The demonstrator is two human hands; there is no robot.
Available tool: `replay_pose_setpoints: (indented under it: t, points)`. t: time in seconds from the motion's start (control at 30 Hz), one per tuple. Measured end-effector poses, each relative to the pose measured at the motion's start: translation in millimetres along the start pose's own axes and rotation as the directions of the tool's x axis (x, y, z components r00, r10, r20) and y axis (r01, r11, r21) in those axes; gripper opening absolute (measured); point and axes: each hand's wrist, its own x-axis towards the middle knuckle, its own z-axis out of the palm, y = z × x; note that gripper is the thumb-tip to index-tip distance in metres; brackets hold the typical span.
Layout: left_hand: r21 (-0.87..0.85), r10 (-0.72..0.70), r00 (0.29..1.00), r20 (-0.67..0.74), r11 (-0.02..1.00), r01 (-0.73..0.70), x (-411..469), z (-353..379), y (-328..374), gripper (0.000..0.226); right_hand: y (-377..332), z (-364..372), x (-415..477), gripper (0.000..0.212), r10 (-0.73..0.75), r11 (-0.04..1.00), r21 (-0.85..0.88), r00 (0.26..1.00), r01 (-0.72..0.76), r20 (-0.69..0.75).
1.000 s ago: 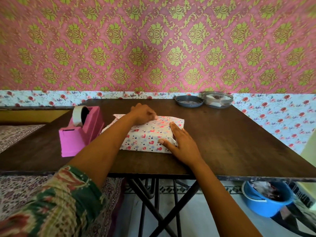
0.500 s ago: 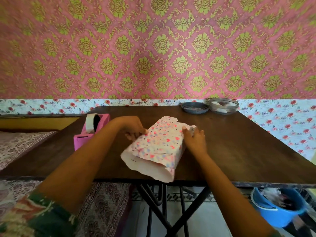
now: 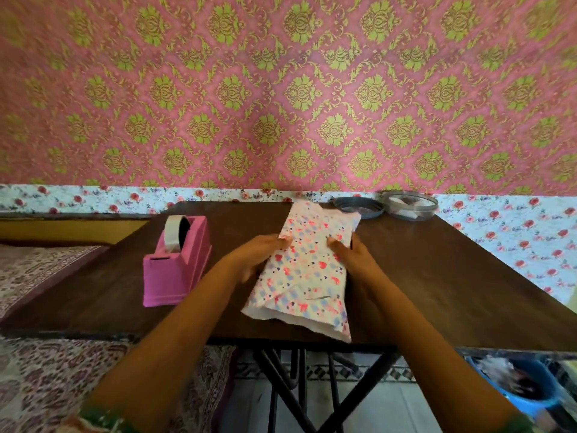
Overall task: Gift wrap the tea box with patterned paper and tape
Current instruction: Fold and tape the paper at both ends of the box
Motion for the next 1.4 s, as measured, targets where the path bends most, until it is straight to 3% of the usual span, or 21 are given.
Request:
replay_pose_setpoints:
  t: [0.1, 0.27, 0.37, 0.47, 0.53, 0.67, 0.77, 0.83, 0.9, 0.93, 0.97, 1.0, 1.03, 1.13, 1.23, 1.33, 1.4]
  points:
    - [-0.26, 0.237, 0.971, -0.041, 0.936, -0.239, -9, -3, 0, 0.031, -27, 6, -6, 0.062, -0.227, 0.973, 0.049, 0.974, 0.228, -0.012]
    - [-0.282, 0.522, 0.826, -0.212, 0.777, -0.563, -17, -20, -10, 0.052, -61, 10, -17, 0.066, -0.384, 0.914, 0.149, 0.923, 0.377, 0.019]
    - [-0.219, 0.576, 0.791, -0.205, 0.761, -0.611, -26, -24, -13, 0.053, -63, 14, -28, 0.055, -0.375, 0.912, 0.192, 0.927, 0.362, 0.032]
    - [-0.135, 0.641, 0.739, -0.207, 0.729, -0.671, -39, -25, -4, 0.044, -58, 20, -40, 0.07, -0.361, 0.908, 0.227, 0.933, 0.353, -0.01]
    - [-0.065, 0.677, 0.712, -0.185, 0.715, -0.696, -49, -24, 4, 0.05, -49, 23, -45, 0.076, -0.374, 0.9, 0.241, 0.927, 0.364, -0.003]
    - [0.165, 0.736, 0.667, -0.114, 0.676, -0.718, -61, -15, 9, 0.05, -38, 27, -54, 0.065, -0.398, 0.893, 0.252, 0.916, 0.373, 0.052]
    - [0.193, 0.74, 0.657, -0.144, 0.672, -0.715, -62, -13, -2, 0.069, -43, 27, -62, 0.08, -0.431, 0.89, 0.208, 0.897, 0.405, 0.099]
    - [0.226, 0.75, 0.647, -0.136, 0.659, -0.717, -64, -16, -5, 0.077, -53, 28, -69, 0.083, -0.455, 0.886, 0.121, 0.889, 0.447, 0.047]
    - [0.285, 0.764, 0.633, -0.126, 0.639, -0.715, -67, -16, -4, 0.077, -71, 28, -73, 0.08, -0.601, 0.791, -0.191, 0.797, 0.581, -0.066]
    - [0.296, 0.765, 0.632, -0.124, 0.637, -0.712, -67, -16, -3, 0.074, -81, 27, -72, 0.077, -0.72, 0.649, -0.4, 0.692, 0.647, -0.051]
    - [0.301, 0.764, 0.633, -0.125, 0.637, -0.709, -68, -15, -3, 0.071, -90, 28, -70, 0.071, -0.81, 0.471, -0.561, 0.585, 0.681, 0.03]
    - [0.305, 0.763, 0.634, -0.127, 0.638, -0.707, -68, -15, -3, 0.069, -98, 29, -68, 0.064, -0.839, 0.326, -0.657, 0.528, 0.68, 0.131]
    - [0.305, 0.761, 0.636, -0.133, 0.641, -0.704, -68, -15, -3, 0.069, -106, 32, -67, 0.058, -0.829, 0.235, -0.708, 0.517, 0.666, 0.212]
    - [0.318, 0.762, 0.628, -0.155, 0.641, -0.699, -68, -18, -5, 0.073, -118, 34, -70, 0.044, -0.817, 0.191, -0.726, 0.517, 0.66, 0.255]
    - [0.471, 0.815, 0.517, -0.261, 0.575, -0.669, -71, -19, -11, 0.076, -116, 27, -76, 0.034, -0.837, 0.202, -0.659, 0.477, 0.725, 0.267]
    - [0.564, 0.872, 0.39, -0.295, 0.488, -0.666, -74, -14, -20, 0.064, -110, 24, -82, 0.029, -0.828, 0.153, -0.62, 0.442, 0.769, 0.344]
    - [0.572, 0.892, 0.369, -0.262, 0.451, -0.685, -74, -12, -22, 0.058, -109, 24, -88, 0.027, -0.827, 0.121, -0.603, 0.416, 0.789, 0.378]
